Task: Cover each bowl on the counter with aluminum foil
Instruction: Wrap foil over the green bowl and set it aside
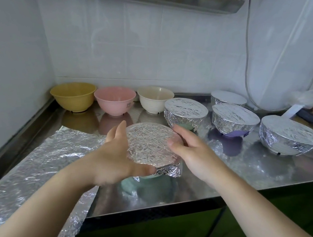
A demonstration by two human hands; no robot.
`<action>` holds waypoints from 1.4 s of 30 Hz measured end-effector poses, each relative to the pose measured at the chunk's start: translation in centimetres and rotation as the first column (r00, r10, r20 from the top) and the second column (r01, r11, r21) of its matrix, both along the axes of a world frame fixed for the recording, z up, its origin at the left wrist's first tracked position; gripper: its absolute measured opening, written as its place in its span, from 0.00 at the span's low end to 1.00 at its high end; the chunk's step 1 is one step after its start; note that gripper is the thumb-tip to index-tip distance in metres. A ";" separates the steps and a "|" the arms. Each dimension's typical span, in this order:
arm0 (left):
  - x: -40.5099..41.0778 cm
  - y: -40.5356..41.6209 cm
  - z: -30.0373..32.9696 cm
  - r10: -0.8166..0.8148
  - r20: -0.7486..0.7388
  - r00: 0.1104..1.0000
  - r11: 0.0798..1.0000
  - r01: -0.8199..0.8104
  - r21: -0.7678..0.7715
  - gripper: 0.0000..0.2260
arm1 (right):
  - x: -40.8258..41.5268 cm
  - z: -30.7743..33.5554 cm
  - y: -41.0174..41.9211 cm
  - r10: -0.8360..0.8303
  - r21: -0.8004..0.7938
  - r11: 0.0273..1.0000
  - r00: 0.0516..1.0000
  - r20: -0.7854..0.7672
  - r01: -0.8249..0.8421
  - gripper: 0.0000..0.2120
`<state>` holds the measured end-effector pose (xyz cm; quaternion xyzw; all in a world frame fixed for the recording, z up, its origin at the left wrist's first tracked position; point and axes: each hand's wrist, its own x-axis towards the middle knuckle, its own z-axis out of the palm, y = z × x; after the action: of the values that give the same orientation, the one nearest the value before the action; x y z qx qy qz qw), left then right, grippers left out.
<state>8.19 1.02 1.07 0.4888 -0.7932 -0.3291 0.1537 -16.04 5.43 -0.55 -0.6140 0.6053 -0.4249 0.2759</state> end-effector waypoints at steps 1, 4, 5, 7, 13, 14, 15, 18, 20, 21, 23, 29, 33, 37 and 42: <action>0.4 -0.2 0.2 -0.008 0.024 1.000 1.000 0.008 0.000 0.63 | -0.2 -0.1 0.1 0.001 -0.005 1.000 1.000 -0.019 -0.001 0.33; 1.1 -0.6 0.7 0.000 0.069 0.998 0.998 0.004 -0.057 0.52 | 0.0 0.0 0.5 0.007 -0.008 1.000 0.998 -0.059 -0.007 0.41; 1.1 -0.7 0.7 0.002 0.081 0.997 0.997 0.004 -0.073 0.50 | -0.2 -0.3 0.5 0.017 -0.011 1.000 0.997 -0.069 -0.017 0.44; 1.0 -0.4 0.9 0.002 0.112 0.994 0.998 0.005 -0.063 0.53 | -0.5 -0.7 0.4 0.034 -0.012 0.999 0.996 -0.079 -0.035 0.49; -0.6 1.0 0.6 0.088 0.034 0.996 0.996 -0.087 -0.016 0.68 | -0.9 -0.2 1.0 0.058 0.041 0.998 0.995 -0.081 -0.055 0.53; -0.9 1.1 0.4 0.095 0.031 0.995 0.995 -0.094 -0.037 0.69 | -1.0 -0.4 1.0 0.055 0.039 0.998 0.993 -0.109 -0.051 0.52; -1.1 1.1 0.2 0.092 0.035 0.995 0.994 -0.090 -0.059 0.69 | -0.9 -0.6 1.0 0.049 0.035 0.998 0.991 -0.128 -0.045 0.51; -1.1 1.2 -0.1 0.088 0.049 0.995 0.991 -0.082 -0.108 0.68 | -0.7 -1.1 0.9 0.038 0.010 0.999 0.983 -0.179 -0.037 0.44; -1.2 1.2 -0.1 0.086 0.046 0.995 0.990 -0.080 -0.115 0.69 | -0.8 -1.4 0.8 0.020 -0.020 1.000 0.978 -0.207 -0.024 0.41; -1.2 1.3 -0.1 0.085 0.046 0.995 0.990 -0.079 -0.116 0.69 | -0.9 -1.6 0.7 0.008 -0.033 0.999 0.976 -0.219 -0.016 0.40; -1.3 1.4 -0.2 0.090 0.047 0.995 0.990 -0.084 -0.112 0.72 | -1.0 -1.9 0.6 0.000 -0.049 0.999 0.973 -0.230 -0.011 0.38; -1.8 1.3 -1.2 0.139 0.003 0.990 0.968 -0.136 -0.210 0.70 | -1.2 -2.0 0.4 -0.020 -0.042 0.999 0.972 -0.235 0.011 0.40; -1.8 1.2 -1.4 0.131 -0.001 0.991 0.969 -0.129 -0.211 0.69 | -0.8 -2.0 0.4 -0.060 -0.113 0.993 0.966 -0.252 0.032 0.39; -1.4 1.1 -0.9 0.085 0.017 0.996 0.978 -0.080 -0.191 0.69 | -1.4 -1.8 0.6 0.026 -0.042 0.999 0.985 -0.170 -0.034 0.39; -1.2 1.3 -0.4 0.077 -0.002 0.997 0.984 -0.076 -0.164 0.66 | -1.8 -0.9 0.9 0.049 -0.027 0.999 0.994 0.098 -0.046 0.19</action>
<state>6.95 2.27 0.72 0.5054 -0.7985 -0.2556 0.2041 -17.87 6.30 -1.41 -0.6098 0.5708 -0.4556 0.3079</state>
